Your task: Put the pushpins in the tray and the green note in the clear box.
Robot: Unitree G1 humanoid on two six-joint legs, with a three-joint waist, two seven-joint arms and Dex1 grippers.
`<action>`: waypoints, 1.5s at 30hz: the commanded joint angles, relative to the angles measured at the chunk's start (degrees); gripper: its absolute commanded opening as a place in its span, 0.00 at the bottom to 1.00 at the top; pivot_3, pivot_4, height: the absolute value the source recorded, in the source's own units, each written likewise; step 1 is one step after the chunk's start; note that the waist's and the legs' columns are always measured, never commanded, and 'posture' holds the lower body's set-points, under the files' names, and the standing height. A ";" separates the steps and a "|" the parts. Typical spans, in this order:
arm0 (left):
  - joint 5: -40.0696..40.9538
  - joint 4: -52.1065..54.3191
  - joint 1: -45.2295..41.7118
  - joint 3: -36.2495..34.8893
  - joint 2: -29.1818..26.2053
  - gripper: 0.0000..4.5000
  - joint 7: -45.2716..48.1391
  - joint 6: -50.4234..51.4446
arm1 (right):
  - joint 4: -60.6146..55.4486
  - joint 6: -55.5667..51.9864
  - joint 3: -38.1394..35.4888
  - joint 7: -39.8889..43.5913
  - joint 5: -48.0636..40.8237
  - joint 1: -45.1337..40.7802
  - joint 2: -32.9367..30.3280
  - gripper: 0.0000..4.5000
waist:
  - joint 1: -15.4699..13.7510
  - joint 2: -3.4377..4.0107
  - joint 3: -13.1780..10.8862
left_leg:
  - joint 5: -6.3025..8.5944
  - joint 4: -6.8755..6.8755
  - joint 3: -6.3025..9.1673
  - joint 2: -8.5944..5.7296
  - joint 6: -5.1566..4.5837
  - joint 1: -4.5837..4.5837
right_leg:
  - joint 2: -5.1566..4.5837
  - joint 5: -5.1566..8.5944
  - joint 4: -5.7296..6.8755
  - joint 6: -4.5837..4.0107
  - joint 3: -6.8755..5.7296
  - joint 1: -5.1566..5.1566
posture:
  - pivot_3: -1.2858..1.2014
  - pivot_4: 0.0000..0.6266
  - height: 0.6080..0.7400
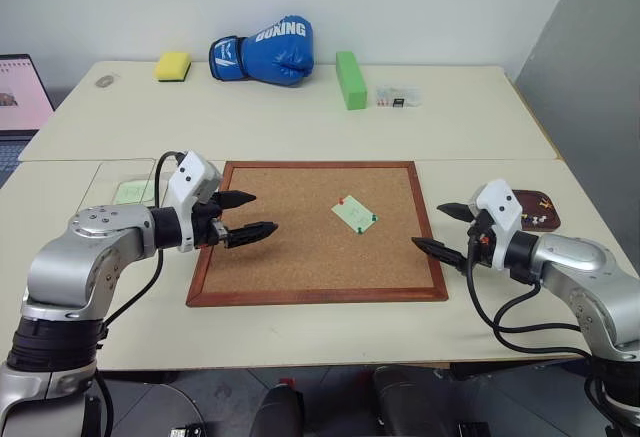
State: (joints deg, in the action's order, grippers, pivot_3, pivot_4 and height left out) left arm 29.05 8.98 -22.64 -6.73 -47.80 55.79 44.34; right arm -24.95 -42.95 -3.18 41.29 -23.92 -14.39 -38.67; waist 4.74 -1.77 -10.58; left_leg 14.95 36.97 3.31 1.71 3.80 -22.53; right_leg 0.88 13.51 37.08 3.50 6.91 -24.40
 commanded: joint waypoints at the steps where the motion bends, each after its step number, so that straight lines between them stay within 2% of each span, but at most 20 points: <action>1: 0.18 0.53 -0.98 -0.42 -1.30 0.99 0.77 -0.91 | -0.97 1.14 -1.01 0.21 -0.52 -0.73 -0.73 1.00 | -0.01 0.00 0.00 | 0.00 0.00 0.00 0.00 0.00 0.00 | 0.00 0.00 0.00 0.00 0.00 0.00 | 0.52 0.24 1.00; 13: -0.75 -0.68 -1.57 0.07 -0.18 0.99 0.93 -3.58 | -1.00 0.98 -0.21 0.09 -0.45 -1.69 -0.43 1.00 | -0.08 0.00 0.00 | 0.00 0.03 0.00 0.00 0.00 0.00 | 0.00 -0.01 0.05 0.00 0.00 0.00 | 0.52 0.24 1.00; 16: -0.88 -1.69 -2.20 -0.31 1.72 0.88 -0.09 -5.44 | -0.41 1.38 1.21 -0.51 0.12 -2.74 0.69 1.00 | -0.10 0.00 0.00 | 0.00 0.03 0.00 0.00 0.00 0.01 | 0.00 -0.01 0.06 0.01 0.00 0.01 | 0.52 0.24 1.00; 20: -2.46 -0.83 -1.50 1.39 4.33 0.66 -1.53 -8.57 | 1.70 2.55 3.33 -1.83 1.14 -4.83 3.32 1.00 | -0.06 0.00 0.00 | 0.00 0.06 0.00 0.00 0.00 0.05 | 0.00 -0.02 0.09 0.01 0.01 0.04 | 0.52 0.24 1.00; 23: -3.63 -0.08 -0.69 3.28 8.15 0.54 -4.09 -10.67 | 5.84 4.96 6.21 -4.72 4.04 -7.95 7.10 1.00 | -0.07 0.00 0.01 | 0.00 0.07 -0.01 0.00 0.00 0.06 | 0.00 -0.03 0.10 0.02 0.03 0.06 | 0.52 0.24 1.00; 29: -8.68 -5.23 -0.89 7.15 12.24 0.26 -6.05 -17.06 | 14.07 10.79 11.08 -6.50 8.81 -12.69 13.19 1.00 | -0.05 0.00 0.01 | -0.01 0.08 0.01 -0.01 0.00 0.10 | 0.00 -0.05 0.17 0.01 0.01 0.07 | 0.52 0.24 1.00; 35: -11.78 -10.43 -2.78 9.34 14.46 0.03 -5.98 -21.47 | 22.33 15.36 14.66 -6.61 12.00 -17.66 18.47 1.00 | 0.01 0.00 0.01 | -0.01 0.10 -0.01 -0.02 0.00 0.10 | 0.00 -0.18 0.20 -0.19 0.02 0.07 | 0.52 0.24 1.00; 36: -12.09 -11.03 -2.76 9.62 14.81 0.01 -5.88 -21.89 | 23.80 16.01 15.05 -6.56 12.42 -18.45 19.31 1.00 | 0.01 0.00 0.01 | -0.02 0.10 0.01 -0.02 0.00 0.10 | 0.00 -0.19 0.22 -0.19 0.01 0.06 | 0.52 0.24 1.00; 45: -18.46 -16.15 -1.46 15.03 14.32 0.01 -4.74 -23.62 | 38.70 20.01 16.11 -6.27 15.24 -25.69 25.90 1.00 | 0.06 0.01 0.02 | -0.02 0.10 0.02 -0.03 0.00 0.12 | 0.00 -0.25 0.31 -0.30 0.00 0.06 | 0.52 0.24 1.00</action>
State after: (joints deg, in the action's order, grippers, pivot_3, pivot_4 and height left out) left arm 12.51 -6.73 -24.28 7.30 -32.34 50.44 21.56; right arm 12.33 -24.84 13.16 34.83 -9.00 -37.98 -13.50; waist 4.80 -1.76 -10.56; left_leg 14.93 37.07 3.35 1.68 3.80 -22.39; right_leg 0.88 13.26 37.45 3.20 6.90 -24.35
